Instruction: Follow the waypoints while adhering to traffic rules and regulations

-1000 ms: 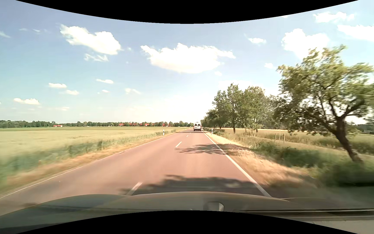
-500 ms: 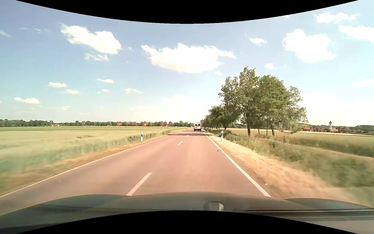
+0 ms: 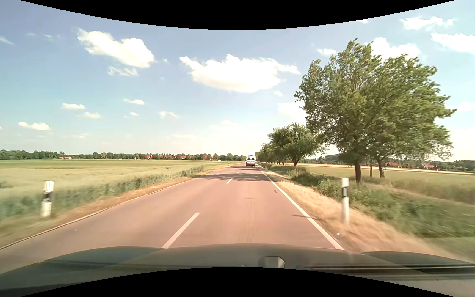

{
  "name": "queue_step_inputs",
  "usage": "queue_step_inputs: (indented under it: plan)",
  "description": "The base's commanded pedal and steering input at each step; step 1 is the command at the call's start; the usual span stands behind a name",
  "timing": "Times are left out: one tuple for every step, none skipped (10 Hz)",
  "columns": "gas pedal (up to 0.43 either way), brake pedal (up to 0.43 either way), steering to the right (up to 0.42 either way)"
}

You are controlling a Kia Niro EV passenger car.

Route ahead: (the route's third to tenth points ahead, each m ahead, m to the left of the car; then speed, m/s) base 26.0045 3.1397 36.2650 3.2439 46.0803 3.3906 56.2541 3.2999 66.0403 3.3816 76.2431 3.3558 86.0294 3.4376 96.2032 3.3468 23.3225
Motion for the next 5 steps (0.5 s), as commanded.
queue_step_inputs:
  plan:
    - [0.11, 0.006, 0.0]
    - [0.11, 0.006, 0.0]
    - [0.11, 0.006, 0.0]
    - [0.11, 0.006, -0.001]
    - [0.11, 0.006, -0.001]
